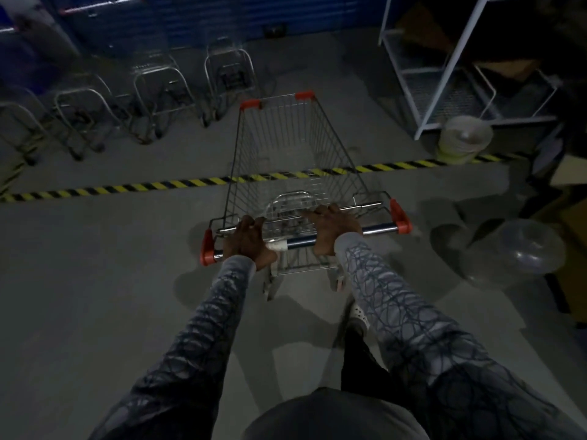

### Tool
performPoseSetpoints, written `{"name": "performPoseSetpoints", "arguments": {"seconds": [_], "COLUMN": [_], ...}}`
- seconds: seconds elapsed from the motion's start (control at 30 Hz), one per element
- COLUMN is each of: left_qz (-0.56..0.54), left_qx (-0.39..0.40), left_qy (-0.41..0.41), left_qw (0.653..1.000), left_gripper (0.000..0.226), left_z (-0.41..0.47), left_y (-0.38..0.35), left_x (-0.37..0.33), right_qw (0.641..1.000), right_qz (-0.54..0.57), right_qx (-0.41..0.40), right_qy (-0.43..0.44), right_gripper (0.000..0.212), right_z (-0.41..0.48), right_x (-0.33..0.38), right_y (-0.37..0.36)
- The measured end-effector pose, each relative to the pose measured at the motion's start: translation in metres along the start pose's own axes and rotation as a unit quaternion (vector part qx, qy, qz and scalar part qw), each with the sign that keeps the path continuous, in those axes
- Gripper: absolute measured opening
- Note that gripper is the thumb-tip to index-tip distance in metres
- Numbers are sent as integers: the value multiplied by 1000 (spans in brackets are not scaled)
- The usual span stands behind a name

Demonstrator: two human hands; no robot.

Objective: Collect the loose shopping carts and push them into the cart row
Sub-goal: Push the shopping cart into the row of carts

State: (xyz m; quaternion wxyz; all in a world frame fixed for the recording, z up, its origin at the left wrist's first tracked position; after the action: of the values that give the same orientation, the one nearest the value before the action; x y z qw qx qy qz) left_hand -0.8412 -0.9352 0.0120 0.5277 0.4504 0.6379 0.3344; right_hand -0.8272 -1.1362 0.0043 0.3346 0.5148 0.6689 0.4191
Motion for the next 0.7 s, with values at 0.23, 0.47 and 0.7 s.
{"name": "performPoseSetpoints", "arguments": {"seconds": [0.23,0.47,0.7], "left_qz": [-6,-45,-62], "left_qx": [-4,-1,-37], "left_qy": [38,88,89], "left_qw": [999,995,993], "left_gripper": [83,83,84], "left_z": [135,251,390], "left_y": [17,22,35], "left_x": [-82,-133,-173], "right_qw": [1000,998,998], "right_qz": [21,25,-5], "right_qx": [4,-28,-35], "right_qy": [13,41,58], "right_gripper": [108,102,109], "right_z": [118,216,333], "right_x": [-106,-184,-260], "right_y": [56,100,155]}}
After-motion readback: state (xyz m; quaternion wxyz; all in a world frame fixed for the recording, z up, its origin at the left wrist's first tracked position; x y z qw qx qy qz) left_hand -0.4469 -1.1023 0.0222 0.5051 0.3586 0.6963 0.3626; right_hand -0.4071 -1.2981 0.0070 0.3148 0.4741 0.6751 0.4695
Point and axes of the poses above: each hand's wrist, its own z-axis towards the middle knuckle, its own y-axis out of the back of the hand, x = y × z, the point moved 8 cm from there along z, towards the middle knuckle, and after that the axes turned 12 degrees about -z, right-handed, at the moved point
